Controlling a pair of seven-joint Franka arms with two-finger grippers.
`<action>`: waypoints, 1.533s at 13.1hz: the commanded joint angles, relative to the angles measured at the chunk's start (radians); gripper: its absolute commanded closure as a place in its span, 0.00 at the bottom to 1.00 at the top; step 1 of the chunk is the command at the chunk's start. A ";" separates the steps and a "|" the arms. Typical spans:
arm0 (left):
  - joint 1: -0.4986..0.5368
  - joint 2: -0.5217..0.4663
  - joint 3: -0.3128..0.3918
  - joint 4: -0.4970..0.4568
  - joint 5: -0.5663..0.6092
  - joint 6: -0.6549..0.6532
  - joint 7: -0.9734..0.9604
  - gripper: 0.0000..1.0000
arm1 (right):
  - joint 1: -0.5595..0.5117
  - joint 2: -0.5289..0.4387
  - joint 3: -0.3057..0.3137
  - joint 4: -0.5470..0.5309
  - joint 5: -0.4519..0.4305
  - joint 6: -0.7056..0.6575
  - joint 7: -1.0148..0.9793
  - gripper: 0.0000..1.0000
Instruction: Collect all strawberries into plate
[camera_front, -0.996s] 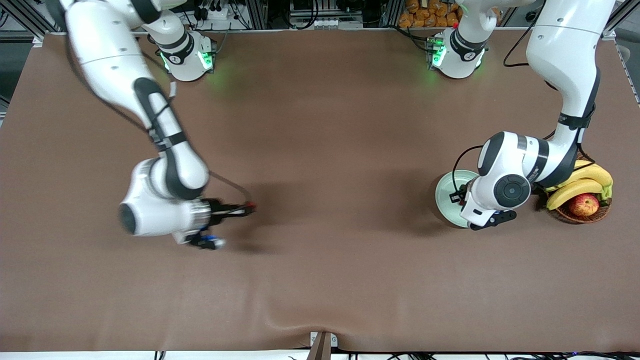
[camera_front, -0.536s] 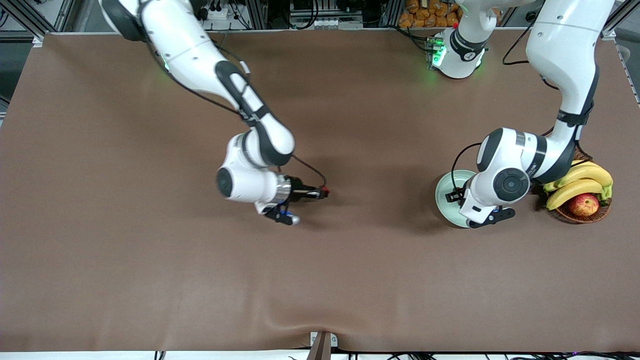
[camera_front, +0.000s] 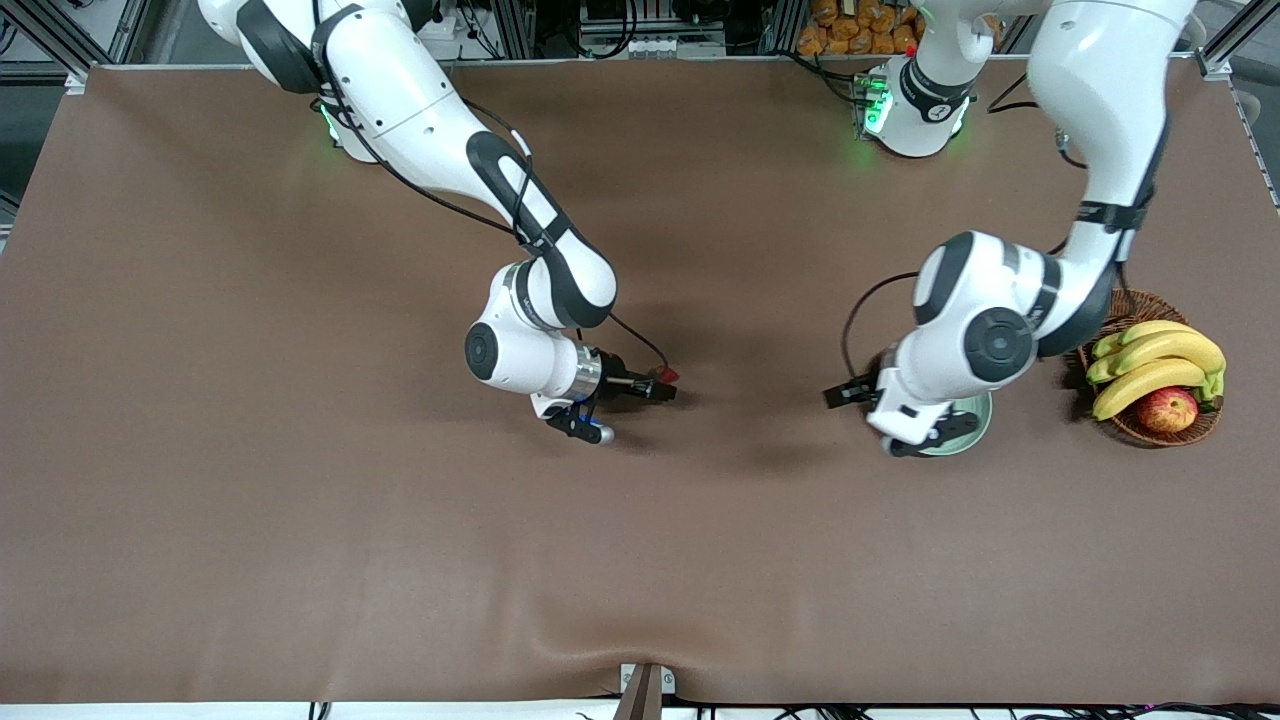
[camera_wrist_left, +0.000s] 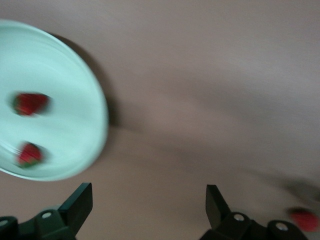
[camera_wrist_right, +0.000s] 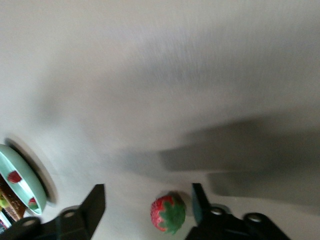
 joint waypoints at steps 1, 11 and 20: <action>-0.102 0.090 0.002 0.098 -0.021 0.003 -0.160 0.00 | -0.085 -0.089 0.001 -0.045 0.011 -0.080 0.003 0.02; -0.415 0.309 0.052 0.215 -0.008 0.252 -0.673 0.00 | -0.433 -0.375 -0.067 -0.034 -0.762 -0.609 -0.012 0.00; -0.457 0.335 0.082 0.212 0.000 0.253 -0.670 0.73 | -0.642 -0.719 -0.065 -0.014 -0.959 -0.947 -0.269 0.00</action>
